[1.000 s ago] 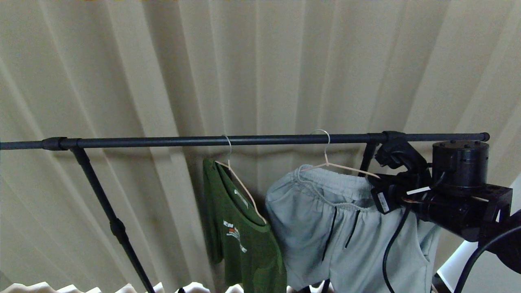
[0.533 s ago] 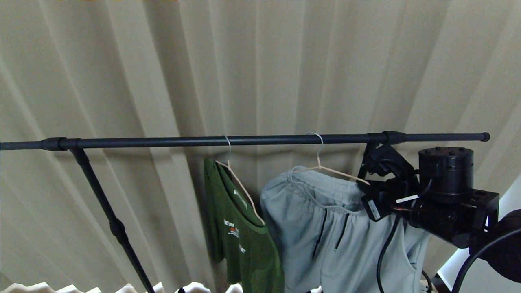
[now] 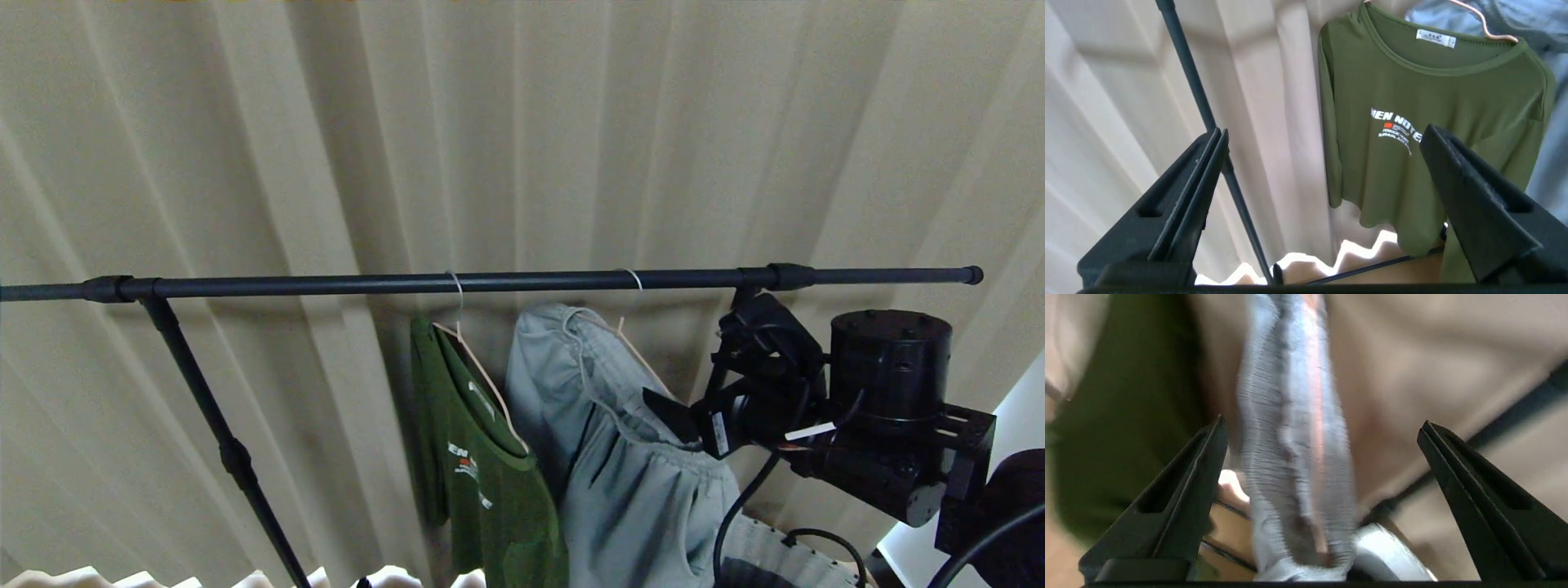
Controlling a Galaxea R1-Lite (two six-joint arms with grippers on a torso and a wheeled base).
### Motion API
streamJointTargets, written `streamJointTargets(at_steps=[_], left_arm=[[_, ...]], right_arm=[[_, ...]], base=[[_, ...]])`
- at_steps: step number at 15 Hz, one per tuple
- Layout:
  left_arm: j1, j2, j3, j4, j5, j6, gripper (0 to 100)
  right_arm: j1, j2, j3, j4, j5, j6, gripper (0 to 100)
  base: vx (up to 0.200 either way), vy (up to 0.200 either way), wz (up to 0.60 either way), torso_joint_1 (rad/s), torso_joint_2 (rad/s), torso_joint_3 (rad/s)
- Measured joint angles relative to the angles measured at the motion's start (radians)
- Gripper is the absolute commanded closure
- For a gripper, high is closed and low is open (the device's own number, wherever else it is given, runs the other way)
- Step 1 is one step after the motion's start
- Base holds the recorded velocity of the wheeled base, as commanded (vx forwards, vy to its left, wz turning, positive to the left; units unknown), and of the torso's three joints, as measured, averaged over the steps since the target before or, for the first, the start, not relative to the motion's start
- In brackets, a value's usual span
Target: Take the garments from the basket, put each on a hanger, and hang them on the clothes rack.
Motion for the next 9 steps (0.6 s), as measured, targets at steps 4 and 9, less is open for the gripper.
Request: streamJointTargets(at_steps=[4, 9], left_arm=[[0.000, 0.000, 0.000, 0.000, 0.002, 0.003, 0], [-0.001, 0.000, 0.000, 0.000, 0.002, 0.006, 0]], right_arm=[[0.007, -0.015, 0.077, -0.164, 0.040, 0.008, 0], [-0.077, -0.131, 0.200, -0.323, 0.033, 0.002, 0]], base=[[0.000, 0.000, 0.00, 0.000, 0.00, 0.000], [-0.200, 0.000, 0.00, 0.006, 0.01, 0.000]])
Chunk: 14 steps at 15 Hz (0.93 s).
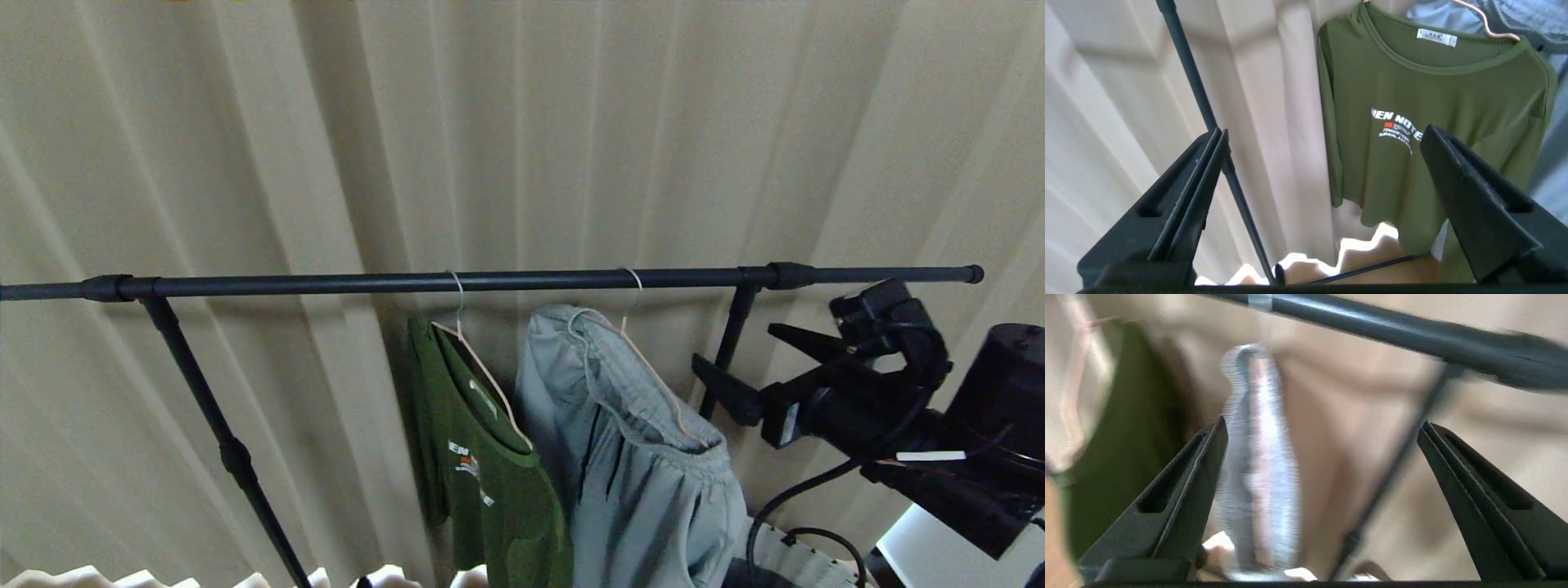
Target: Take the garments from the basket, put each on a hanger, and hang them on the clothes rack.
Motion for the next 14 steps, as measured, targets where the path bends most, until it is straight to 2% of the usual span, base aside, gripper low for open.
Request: streamJointTargets(at_steps=[4, 10, 12, 14], left_arm=[[0.000, 0.000, 0.000, -0.001, -0.001, 0.000, 0], [0.000, 0.000, 0.000, 0.000, 0.000, -0.007, 0], [0.000, 0.000, 0.000, 0.000, 0.003, -0.009, 0], [0.000, 0.000, 0.000, 0.000, 0.007, -0.013, 0]], right_arm=[[-0.142, -0.119, 0.062, 0.004, 0.000, -0.002, 0], [-0.412, -0.328, 0.296, 0.011, -0.009, -0.033, 0], [-0.483, -0.404, 0.343, 0.036, -0.015, -0.034, 0], [-0.526, -0.506, 0.359, 0.143, -0.021, -0.034, 0]], base=[[-0.200, 0.000, 0.00, -0.005, 0.00, 0.004], [-0.200, 0.000, 0.00, 0.005, 0.00, -0.002], [0.000, 0.000, 0.00, 0.000, 0.00, 0.000], [0.000, 0.000, 0.00, 0.000, 0.00, 0.000]])
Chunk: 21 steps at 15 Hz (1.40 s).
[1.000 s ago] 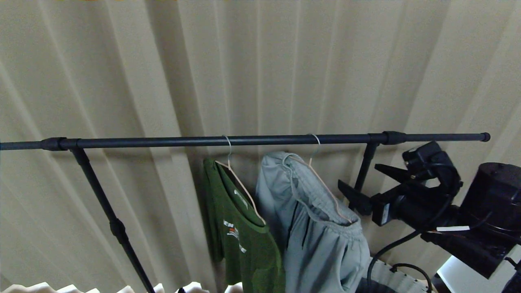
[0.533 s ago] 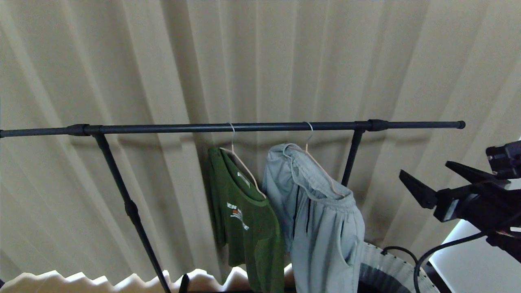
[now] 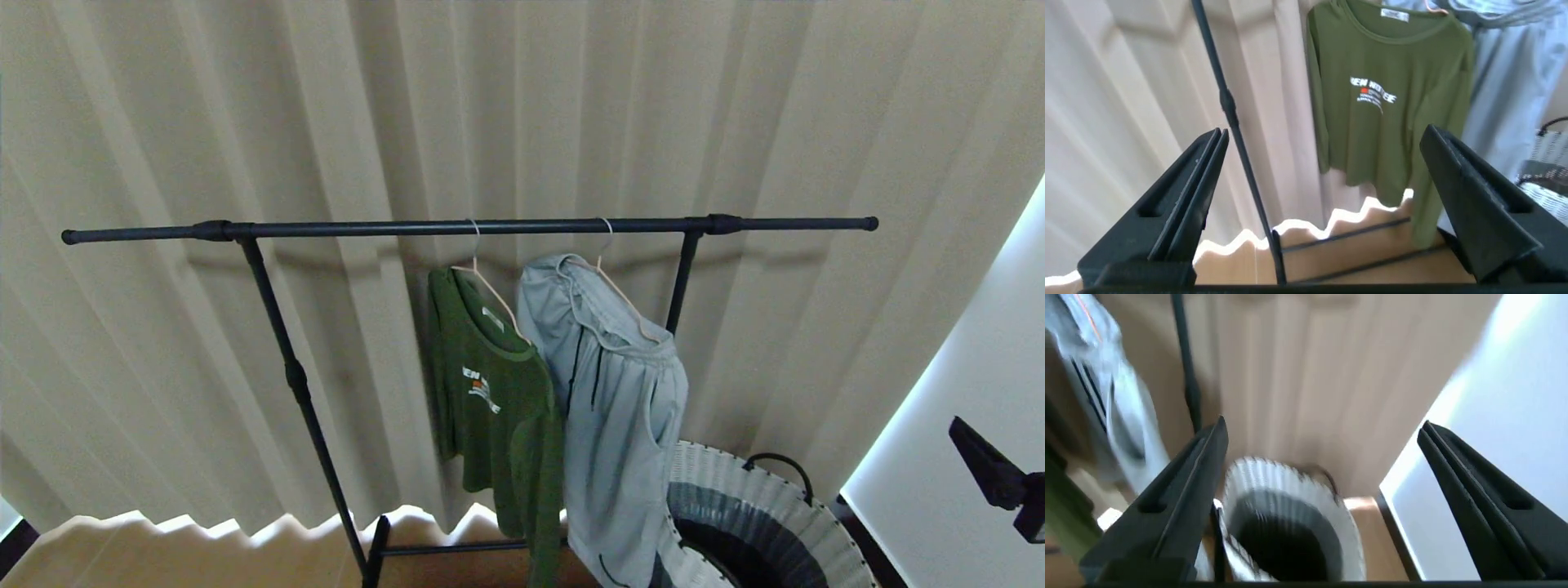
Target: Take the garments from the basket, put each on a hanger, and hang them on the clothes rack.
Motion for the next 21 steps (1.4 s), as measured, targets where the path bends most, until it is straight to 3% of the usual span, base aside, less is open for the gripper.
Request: streamJointTargets(at_steps=[4, 7, 9, 11, 13, 19, 21], left_arm=[[0.001, 0.000, 0.000, 0.001, 0.013, -0.037, 0], [0.000, 0.000, 0.000, 0.007, 0.014, -0.073, 0], [0.000, 0.000, 0.000, 0.008, 0.014, -0.082, 0], [0.000, 0.000, 0.000, 0.008, 0.014, -0.083, 0], [0.000, 0.000, 0.000, 0.007, 0.014, -0.083, 0], [0.000, 0.000, 0.000, 0.007, 0.014, -0.083, 0], [0.000, 0.000, 0.000, 0.007, 0.013, -0.084, 0]], right_arm=[[-0.032, -0.343, 0.001, 0.380, -0.005, -0.026, 0], [-0.038, -0.673, -0.065, 0.828, -0.004, -0.042, 0], [-0.037, -0.839, -0.103, 0.973, -0.001, -0.037, 0], [-0.036, -0.914, -0.060, 0.952, 0.006, -0.037, 0], [-0.036, -0.947, -0.014, 0.827, 0.079, -0.045, 0], [-0.030, -0.970, 0.005, 0.840, 0.319, -0.049, 0], [0.003, -0.976, 0.005, 0.841, 0.328, -0.046, 0]], base=[[0.000, 0.000, 0.00, 0.000, 0.00, 0.000], [0.000, 0.000, 0.00, 0.000, 0.00, 0.000], [0.000, 0.000, 0.00, 0.000, 0.00, 0.000], [0.000, 0.000, 0.00, 0.000, 0.00, 0.000], [0.000, 0.000, 0.00, 0.000, 0.00, 0.000], [0.000, 0.000, 0.00, 0.000, 0.00, 0.000], [0.000, 0.000, 0.00, 0.000, 0.00, 0.000]])
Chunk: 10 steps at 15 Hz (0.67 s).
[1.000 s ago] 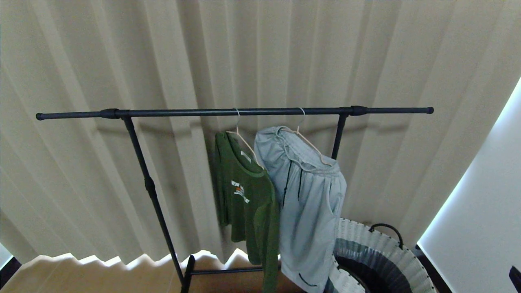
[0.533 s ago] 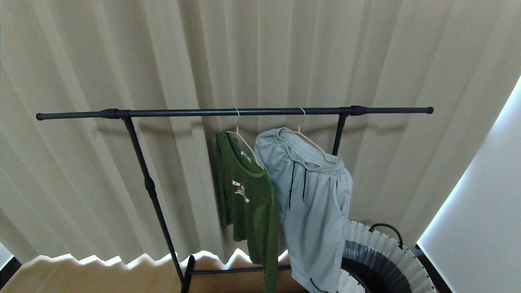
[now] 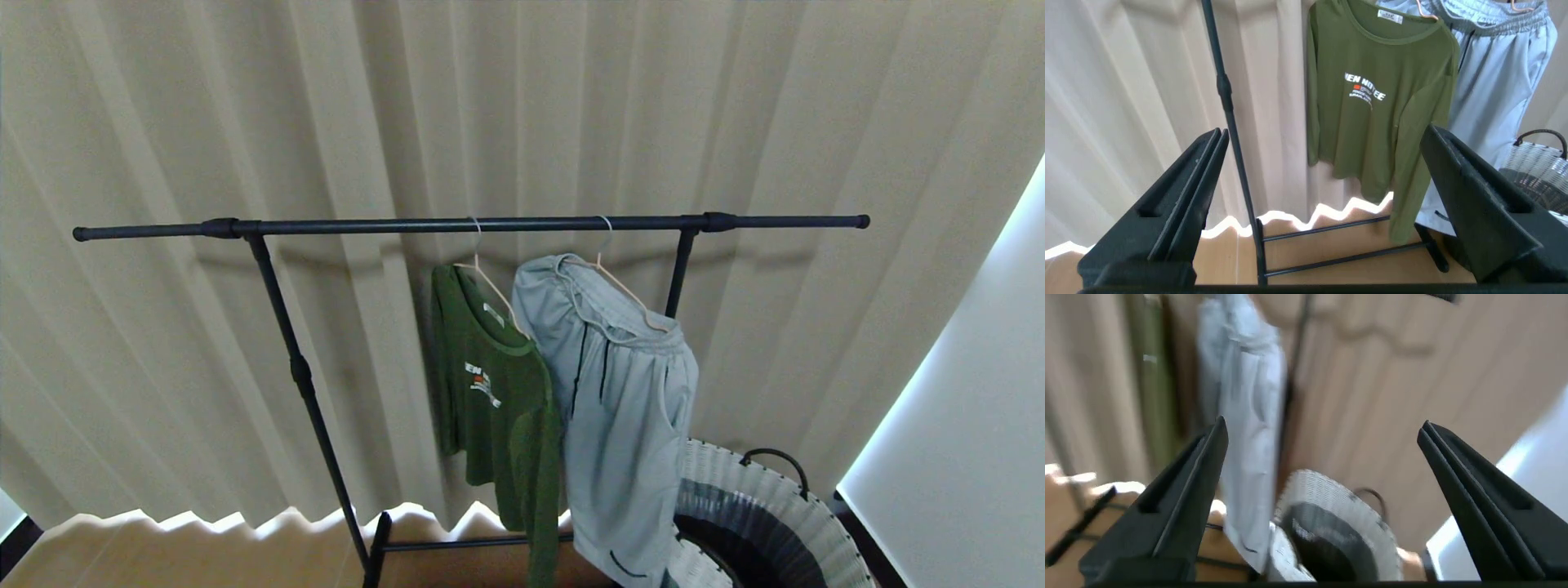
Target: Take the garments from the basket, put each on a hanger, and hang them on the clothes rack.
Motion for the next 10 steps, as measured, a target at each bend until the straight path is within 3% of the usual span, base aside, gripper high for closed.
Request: streamJointTargets(at_steps=[2, 5, 7, 10], left_arm=[[0.000, 0.000, 0.000, 0.000, 0.000, 0.000, 0], [0.000, 0.000, 0.000, 0.000, 0.000, 0.000, 0], [0.000, 0.000, 0.000, 0.000, 0.000, 0.000, 0], [0.000, 0.000, 0.000, 0.000, 0.000, 0.000, 0]], right_arm=[[0.063, -0.029, 0.000, 0.000, 0.004, 0.002, 0], [0.075, -0.068, 0.000, 0.000, -0.012, 0.023, 0], [0.076, -0.078, 0.001, 0.001, -0.114, 0.094, 0], [0.076, -0.083, 0.001, 0.001, -0.133, 0.113, 0]], base=[[0.000, 0.000, 0.00, 0.000, 0.00, 0.000], [0.000, 0.000, 0.00, 0.000, 0.00, 0.000], [0.000, 0.000, 0.00, 0.000, 0.00, 0.000], [0.000, 0.000, 0.00, 0.000, 0.00, 0.000]])
